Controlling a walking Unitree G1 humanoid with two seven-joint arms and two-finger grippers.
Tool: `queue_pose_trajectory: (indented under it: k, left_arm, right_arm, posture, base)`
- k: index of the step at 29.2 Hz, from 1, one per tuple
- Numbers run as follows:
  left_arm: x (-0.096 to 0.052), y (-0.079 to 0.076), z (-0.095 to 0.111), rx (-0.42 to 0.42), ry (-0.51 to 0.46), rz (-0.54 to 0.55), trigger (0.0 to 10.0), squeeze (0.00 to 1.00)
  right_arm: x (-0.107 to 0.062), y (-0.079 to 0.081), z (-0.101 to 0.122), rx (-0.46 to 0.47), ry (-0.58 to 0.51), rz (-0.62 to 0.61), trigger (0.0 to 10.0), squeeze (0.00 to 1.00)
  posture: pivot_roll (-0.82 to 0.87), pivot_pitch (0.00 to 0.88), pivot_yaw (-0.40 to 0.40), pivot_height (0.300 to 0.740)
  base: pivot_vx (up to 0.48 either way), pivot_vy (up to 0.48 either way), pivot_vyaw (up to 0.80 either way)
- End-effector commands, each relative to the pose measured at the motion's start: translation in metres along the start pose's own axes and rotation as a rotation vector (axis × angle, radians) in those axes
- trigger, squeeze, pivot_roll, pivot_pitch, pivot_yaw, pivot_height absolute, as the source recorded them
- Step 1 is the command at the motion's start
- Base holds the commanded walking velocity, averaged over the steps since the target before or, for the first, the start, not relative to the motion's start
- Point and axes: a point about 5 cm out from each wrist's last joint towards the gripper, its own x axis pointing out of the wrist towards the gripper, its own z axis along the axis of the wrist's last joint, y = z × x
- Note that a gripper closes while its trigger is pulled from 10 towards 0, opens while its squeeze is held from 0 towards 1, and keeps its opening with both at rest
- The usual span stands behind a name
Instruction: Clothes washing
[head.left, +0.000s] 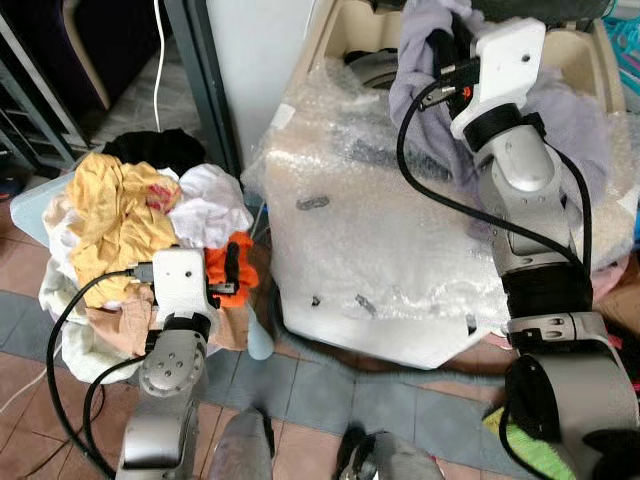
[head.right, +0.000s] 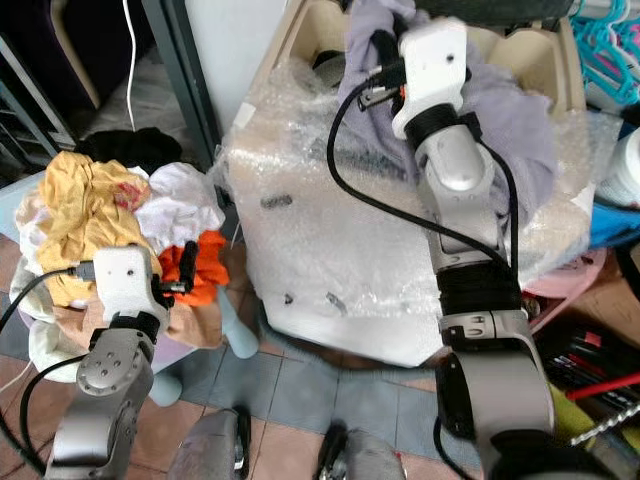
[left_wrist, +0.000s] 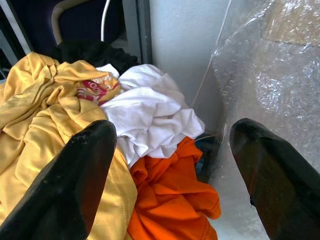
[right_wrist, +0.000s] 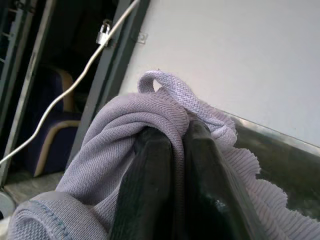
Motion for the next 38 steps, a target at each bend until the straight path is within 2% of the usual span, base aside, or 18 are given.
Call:
queue_pose_trajectory:
  k: [1,7,8,9,10,14,15,17,19,20,21,24,28,29,31,34,37,38]
  left_arm:
    - [-0.001,0.004,-0.003,0.004,0.014,0.019,10.0,0.0]
    - [0.003,0.003,-0.004,0.006,0.02,0.014,10.0,0.0]
    - [0.004,0.002,-0.004,0.005,0.023,0.01,10.0,0.0]
    - [0.004,0.0,-0.005,0.009,0.029,0.012,10.0,0.0]
    - [0.004,0.0,-0.005,0.008,0.033,0.015,10.0,0.0]
    - [0.004,0.001,-0.006,0.004,0.04,0.025,10.0,0.0]
    - [0.004,0.001,-0.007,0.0,0.043,0.029,10.0,0.0]
    - [0.002,0.002,-0.007,-0.005,0.048,0.035,10.0,0.0]
    - [0.002,0.002,-0.007,-0.005,0.049,0.034,10.0,0.0]
    - [0.002,0.001,-0.008,-0.003,0.051,0.027,10.0,0.0]
    - [0.002,0.001,-0.008,-0.001,0.053,0.022,10.0,0.0]
    - [0.001,0.0,-0.009,0.002,0.058,0.012,10.0,0.0]
    - [0.001,0.0,-0.009,0.007,0.061,0.005,10.0,0.0]
    - [0.001,0.0,-0.009,0.007,0.061,0.005,10.0,0.0]
    - [0.0,0.0,-0.009,0.009,0.064,0.003,10.0,0.0]
    - [0.0,0.001,-0.01,0.012,0.067,0.001,10.0,0.0]
    - [0.001,-0.001,-0.01,0.017,0.07,-0.014,10.0,0.0]
    - [0.001,-0.001,-0.01,0.017,0.07,-0.014,10.0,0.0]
  right_arm:
    - [0.014,0.003,0.017,-0.012,-0.074,0.058,10.0,0.0]
    - [0.046,-0.011,0.046,-0.088,-0.144,0.015,10.0,0.0]
    - [0.05,-0.017,0.046,-0.116,-0.119,-0.034,10.0,0.0]
    - [0.053,-0.034,0.036,-0.173,-0.009,-0.16,10.0,0.0]
    - [0.051,-0.044,0.029,-0.162,0.054,-0.227,10.0,0.0]
    - [0.035,-0.075,-0.001,-0.115,0.302,-0.45,10.0,0.0]
    - [0.025,-0.085,-0.011,-0.059,0.367,-0.526,10.0,0.0]
    - [-0.003,-0.108,-0.033,-0.046,0.518,-0.693,10.0,0.0]
    - [-0.017,-0.12,-0.038,-0.083,0.551,-0.77,10.0,0.0]
    - [-0.024,-0.125,-0.04,-0.108,0.563,-0.8,10.0,0.78]
    - [-0.025,-0.124,-0.042,-0.108,0.568,-0.775,10.0,1.0]
    - [-0.025,-0.118,-0.046,-0.141,0.546,-0.668,10.0,1.0]
    - [-0.013,-0.101,-0.029,-0.308,0.321,-0.44,10.0,1.0]
    - [-0.013,-0.101,-0.029,-0.308,0.321,-0.44,10.0,1.0]
    - [-0.011,-0.093,-0.028,-0.123,0.265,-0.341,10.0,1.0]
    - [-0.014,-0.09,-0.024,-0.075,0.22,-0.256,10.0,1.0]
    - [-0.022,-0.074,-0.017,0.114,0.126,-0.019,10.0,1.0]
    - [-0.022,-0.074,-0.017,0.114,0.126,-0.019,10.0,1.0]
  posture:
    - [0.09,0.111,-0.017,0.74]
    - [0.1,0.109,-0.021,0.74]
    - [0.1,0.113,-0.02,0.74]
    - [0.11,0.107,-0.024,0.74]
    - [0.11,0.107,-0.025,0.74]
    - [0.11,0.111,-0.032,0.74]
    - [0.12,0.113,-0.034,0.74]
    - [0.12,0.114,-0.034,0.74]
    - [0.12,0.115,-0.033,0.74]
    - [0.11,0.117,-0.031,0.74]
    - [0.11,0.118,-0.026,0.74]
    - [0.1,0.119,-0.021,0.74]
    - [0.1,0.124,-0.017,0.74]
    - [0.1,0.124,-0.017,0.74]
    - [0.1,0.123,-0.016,0.74]
    - [0.1,0.122,-0.013,0.74]
    - [0.09,0.118,-0.007,0.74]
    - [0.09,0.118,-0.007,0.74]
  base:
    - [0.277,0.0,0.65]
    - [0.169,0.0,0.61]
    - [0.0,0.0,0.44]
    - [0.0,0.0,0.0]
    - [0.0,0.0,0.0]
    - [0.0,0.0,0.0]
    - [0.0,0.0,0.0]
    - [0.0,0.0,0.0]
    - [0.0,0.0,0.0]
    - [0.0,0.0,0.0]
    - [0.0,0.0,0.0]
    - [0.0,0.0,0.0]
    - [0.0,0.0,0.0]
    - [0.0,0.0,0.0]
    - [0.0,0.0,0.0]
    - [0.0,0.0,0.0]
    - [0.0,0.0,0.0]
    - [0.0,0.0,0.0]
